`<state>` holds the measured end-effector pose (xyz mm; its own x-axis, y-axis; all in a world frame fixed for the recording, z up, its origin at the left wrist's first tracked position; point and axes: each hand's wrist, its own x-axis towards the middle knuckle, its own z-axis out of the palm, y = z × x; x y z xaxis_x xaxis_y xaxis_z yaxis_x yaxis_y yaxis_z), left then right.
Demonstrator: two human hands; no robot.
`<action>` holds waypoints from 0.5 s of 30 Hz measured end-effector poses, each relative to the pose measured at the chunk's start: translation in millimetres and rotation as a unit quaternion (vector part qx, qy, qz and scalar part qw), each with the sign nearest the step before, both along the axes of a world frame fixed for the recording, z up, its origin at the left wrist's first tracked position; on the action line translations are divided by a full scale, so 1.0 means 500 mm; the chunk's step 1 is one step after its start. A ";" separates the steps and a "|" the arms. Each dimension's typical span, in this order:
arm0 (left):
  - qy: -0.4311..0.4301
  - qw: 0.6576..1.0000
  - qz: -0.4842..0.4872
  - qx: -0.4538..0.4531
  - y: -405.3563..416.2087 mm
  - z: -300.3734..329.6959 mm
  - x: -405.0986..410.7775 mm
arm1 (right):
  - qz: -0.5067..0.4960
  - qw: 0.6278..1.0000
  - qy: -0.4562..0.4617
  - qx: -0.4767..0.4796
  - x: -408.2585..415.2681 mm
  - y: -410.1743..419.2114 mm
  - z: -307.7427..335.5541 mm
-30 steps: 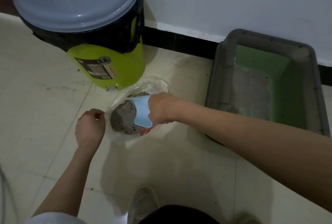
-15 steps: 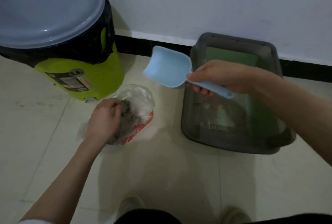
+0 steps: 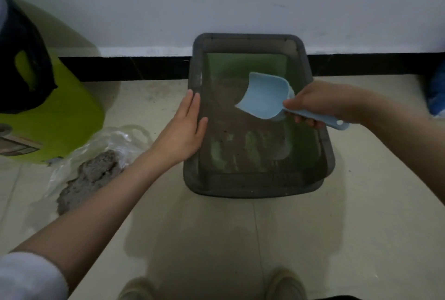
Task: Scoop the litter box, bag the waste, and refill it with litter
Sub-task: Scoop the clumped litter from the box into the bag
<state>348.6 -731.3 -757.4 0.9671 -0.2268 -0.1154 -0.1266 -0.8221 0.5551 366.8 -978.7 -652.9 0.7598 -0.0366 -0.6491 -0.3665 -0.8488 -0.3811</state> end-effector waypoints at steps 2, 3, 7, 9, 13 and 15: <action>0.000 1.000 0.030 -0.003 -0.021 -0.007 0.017 | 0.037 0.998 -0.008 -0.055 0.018 0.009 -0.025; 0.002 0.999 0.045 -0.009 -0.029 -0.012 0.020 | 0.044 0.997 -0.011 -0.064 0.031 0.017 -0.037; 0.000 0.996 0.071 -0.046 -0.037 -0.021 0.014 | 0.122 0.980 -0.047 -0.149 0.087 0.055 -0.092; 0.003 0.996 0.069 -0.058 -0.035 -0.021 0.013 | 0.170 0.961 -0.077 -0.204 0.105 0.079 -0.118; 0.002 0.995 0.072 -0.067 -0.037 -0.026 0.015 | 0.224 0.927 -0.122 -0.275 0.130 0.124 -0.172; 0.001 0.995 0.074 -0.069 -0.037 -0.028 0.015 | 0.242 0.919 -0.131 -0.284 0.138 0.147 -0.190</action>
